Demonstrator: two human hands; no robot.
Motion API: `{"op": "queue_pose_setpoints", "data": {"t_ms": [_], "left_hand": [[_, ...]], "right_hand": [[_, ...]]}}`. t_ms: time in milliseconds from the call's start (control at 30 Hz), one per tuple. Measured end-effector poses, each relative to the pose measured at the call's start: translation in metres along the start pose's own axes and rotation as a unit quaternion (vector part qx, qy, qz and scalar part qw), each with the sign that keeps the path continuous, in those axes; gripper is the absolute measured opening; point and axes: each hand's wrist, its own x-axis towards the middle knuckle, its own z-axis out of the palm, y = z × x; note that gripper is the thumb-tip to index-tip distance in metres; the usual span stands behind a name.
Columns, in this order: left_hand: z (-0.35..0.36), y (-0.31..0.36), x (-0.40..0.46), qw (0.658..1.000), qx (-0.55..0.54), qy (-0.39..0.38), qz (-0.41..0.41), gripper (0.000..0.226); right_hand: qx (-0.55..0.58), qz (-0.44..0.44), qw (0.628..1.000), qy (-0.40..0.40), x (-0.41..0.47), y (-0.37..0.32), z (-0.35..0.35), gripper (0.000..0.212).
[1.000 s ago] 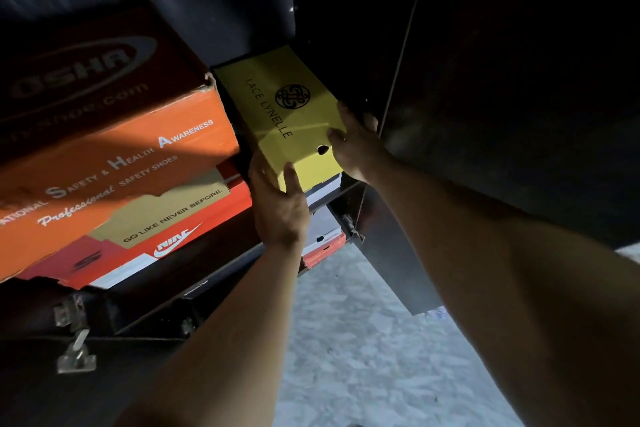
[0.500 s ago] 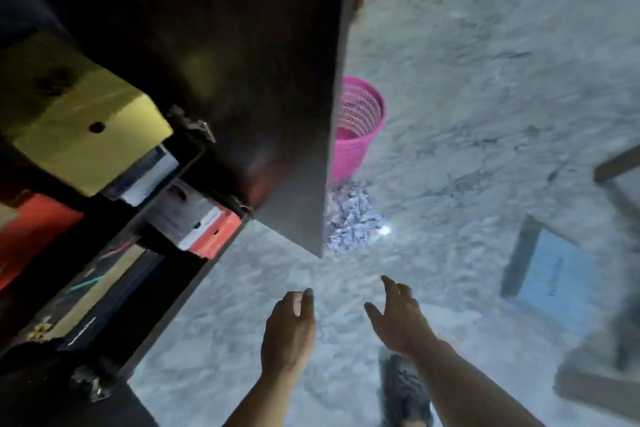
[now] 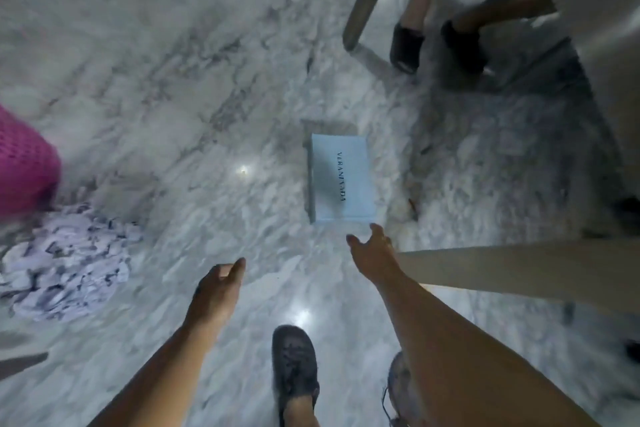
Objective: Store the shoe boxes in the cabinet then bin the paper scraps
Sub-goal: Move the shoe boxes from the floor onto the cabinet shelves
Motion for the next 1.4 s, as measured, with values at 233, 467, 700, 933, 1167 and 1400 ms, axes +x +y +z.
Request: {"op": "queue_pose_setpoints", "data": {"t_ms": [233,467,700,933,1167,1400], "left_hand": [[0.126,0.068,0.145,0.996,-0.079,-0.03,-0.027,0.055],[0.217,0.097,0.222,0.955,-0.268,-0.103,-0.07,0.069],[0.201,0.056,0.217,0.982,-0.169,-0.078,-0.003,0.081],[0.142,-0.021,0.106,0.977,-0.2,-0.007,-0.069,0.021],[0.046,-0.089,-0.08,0.934,-0.332,0.038,-0.125,0.04],[-0.068,-0.181,-0.324,0.915,-0.382,0.069,-0.109,0.036]], "right_hand": [[0.018,0.009,1.0,0.0,0.168,0.034,-0.008,0.068],[0.1,0.018,0.995,-0.021,0.26,0.048,0.029,0.076],[0.157,0.053,0.985,-0.053,0.232,0.062,0.055,0.062],[0.119,-0.018,0.987,-0.103,0.109,0.069,0.073,0.057],[0.033,-0.109,0.984,-0.138,-0.074,0.051,0.068,0.057],[-0.072,-0.21,0.951,-0.213,-0.31,0.014,0.038,0.059]]}}
